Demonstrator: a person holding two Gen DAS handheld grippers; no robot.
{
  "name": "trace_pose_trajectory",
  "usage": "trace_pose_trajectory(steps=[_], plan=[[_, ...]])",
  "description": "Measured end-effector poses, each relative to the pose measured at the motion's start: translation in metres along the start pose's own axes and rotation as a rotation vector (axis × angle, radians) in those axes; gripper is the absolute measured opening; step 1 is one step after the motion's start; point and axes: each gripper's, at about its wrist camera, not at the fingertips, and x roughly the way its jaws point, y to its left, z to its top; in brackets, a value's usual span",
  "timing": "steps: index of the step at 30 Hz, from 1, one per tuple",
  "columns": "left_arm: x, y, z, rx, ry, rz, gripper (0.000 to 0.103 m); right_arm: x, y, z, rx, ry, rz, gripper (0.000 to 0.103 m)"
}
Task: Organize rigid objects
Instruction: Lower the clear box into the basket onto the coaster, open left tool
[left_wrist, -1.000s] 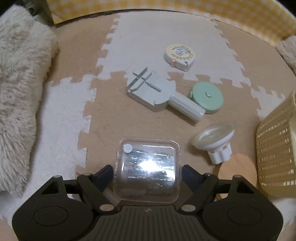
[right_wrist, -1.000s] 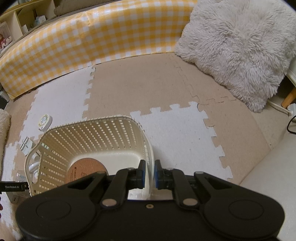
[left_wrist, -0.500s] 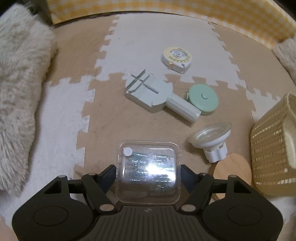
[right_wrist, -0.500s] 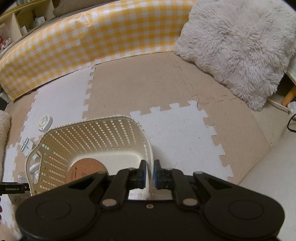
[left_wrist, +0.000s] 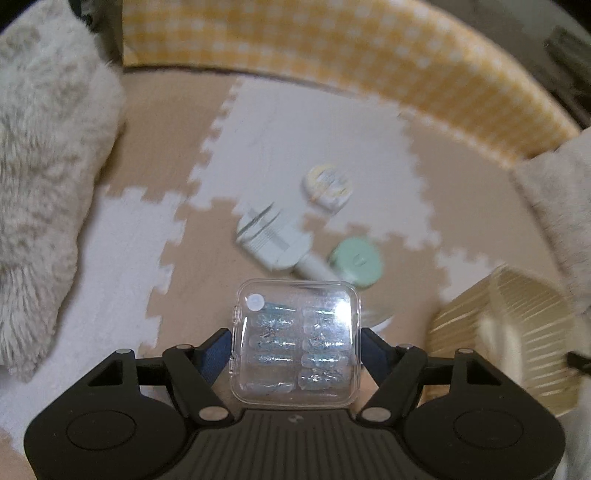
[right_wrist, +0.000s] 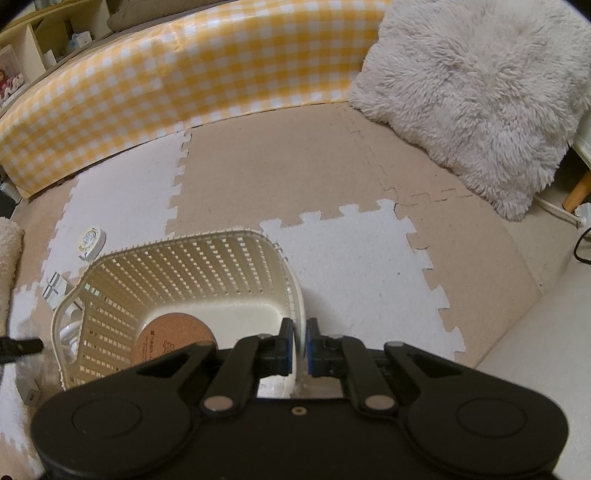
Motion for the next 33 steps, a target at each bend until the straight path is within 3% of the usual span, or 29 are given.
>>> trace_pose_trajectory(steps=[7,16,25,33], plan=[[-0.033,-0.033,0.002,0.034,-0.077,-0.122,0.075,0.0,0.001,0.0,-0.004,0.002,-0.004,0.007],[-0.048,-0.098,-0.014,0.1,-0.065,-0.28,0.075,0.0,0.002,0.0,-0.009,0.004,-0.007,0.007],[-0.023,-0.153,-0.034,0.172,0.001,-0.297,0.075,0.0,0.0,0.0,-0.005,0.005,-0.004,0.007],[-0.003,-0.152,-0.035,0.163,-0.022,-0.248,0.075,0.0,0.001,0.0,-0.013,0.009,-0.01,0.007]])
